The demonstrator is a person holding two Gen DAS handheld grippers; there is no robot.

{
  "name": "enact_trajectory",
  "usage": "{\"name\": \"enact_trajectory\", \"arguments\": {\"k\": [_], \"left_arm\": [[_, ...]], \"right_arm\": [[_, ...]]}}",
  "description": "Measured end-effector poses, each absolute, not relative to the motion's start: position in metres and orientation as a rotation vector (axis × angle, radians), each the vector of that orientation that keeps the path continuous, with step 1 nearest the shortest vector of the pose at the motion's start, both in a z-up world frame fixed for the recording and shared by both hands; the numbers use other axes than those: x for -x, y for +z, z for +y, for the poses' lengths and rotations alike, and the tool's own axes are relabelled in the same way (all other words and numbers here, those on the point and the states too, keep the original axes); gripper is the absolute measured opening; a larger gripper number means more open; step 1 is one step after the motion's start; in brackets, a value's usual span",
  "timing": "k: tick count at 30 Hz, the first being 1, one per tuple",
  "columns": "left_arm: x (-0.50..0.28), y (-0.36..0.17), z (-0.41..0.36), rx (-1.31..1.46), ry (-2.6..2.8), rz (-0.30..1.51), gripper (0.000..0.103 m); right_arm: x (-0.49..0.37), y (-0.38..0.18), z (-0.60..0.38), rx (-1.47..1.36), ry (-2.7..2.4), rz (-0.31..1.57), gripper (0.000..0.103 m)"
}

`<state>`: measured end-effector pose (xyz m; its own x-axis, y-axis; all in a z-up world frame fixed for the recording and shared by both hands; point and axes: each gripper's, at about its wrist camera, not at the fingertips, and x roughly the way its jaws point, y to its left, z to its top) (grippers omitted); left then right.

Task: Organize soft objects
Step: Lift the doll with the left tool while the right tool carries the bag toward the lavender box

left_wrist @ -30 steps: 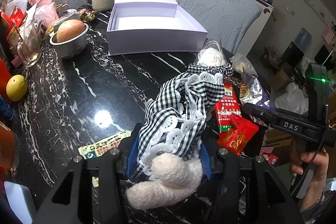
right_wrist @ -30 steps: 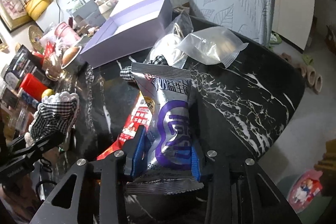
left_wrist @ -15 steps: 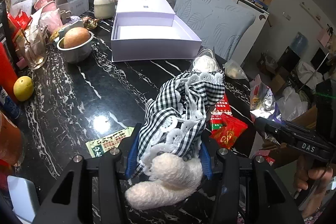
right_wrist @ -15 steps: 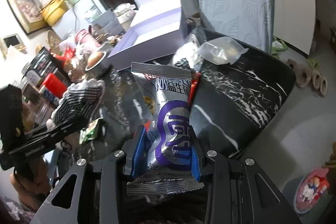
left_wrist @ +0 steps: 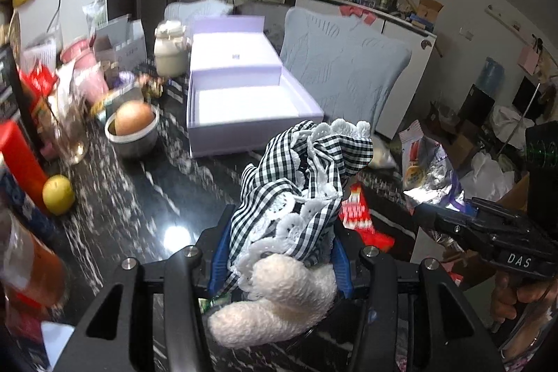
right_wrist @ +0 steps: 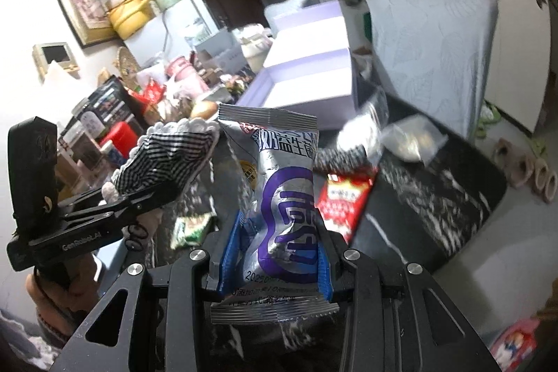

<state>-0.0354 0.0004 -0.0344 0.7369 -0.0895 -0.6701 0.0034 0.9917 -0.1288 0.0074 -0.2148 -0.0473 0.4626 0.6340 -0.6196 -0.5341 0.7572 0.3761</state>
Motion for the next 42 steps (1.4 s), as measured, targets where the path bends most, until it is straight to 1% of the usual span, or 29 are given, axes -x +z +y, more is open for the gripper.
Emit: {"name": "enact_trajectory", "arguments": {"k": [6, 15, 33, 38, 42], "left_arm": [[0.020, -0.005, -0.003, 0.101, -0.051, 0.661, 0.048], [-0.016, 0.033, 0.000, 0.061, -0.018, 0.576, 0.048], [-0.144, 0.095, 0.040, 0.045, 0.050, 0.467, 0.048], [-0.180, 0.100, 0.050, 0.018, 0.079, 0.464, 0.048], [-0.211, 0.091, 0.062, 0.022, 0.125, 0.500, 0.048]], "right_arm": [[-0.019, -0.021, -0.205, -0.094, 0.754, 0.748, 0.037], [-0.060, 0.016, -0.188, -0.061, 0.772, 0.661, 0.037], [-0.179, 0.077, -0.143, 0.009, 0.804, 0.560, 0.037], [-0.211, 0.090, -0.125, 0.042, 0.790, 0.559, 0.037], [-0.243, 0.089, -0.114, 0.032, 0.799, 0.594, 0.037]]}}
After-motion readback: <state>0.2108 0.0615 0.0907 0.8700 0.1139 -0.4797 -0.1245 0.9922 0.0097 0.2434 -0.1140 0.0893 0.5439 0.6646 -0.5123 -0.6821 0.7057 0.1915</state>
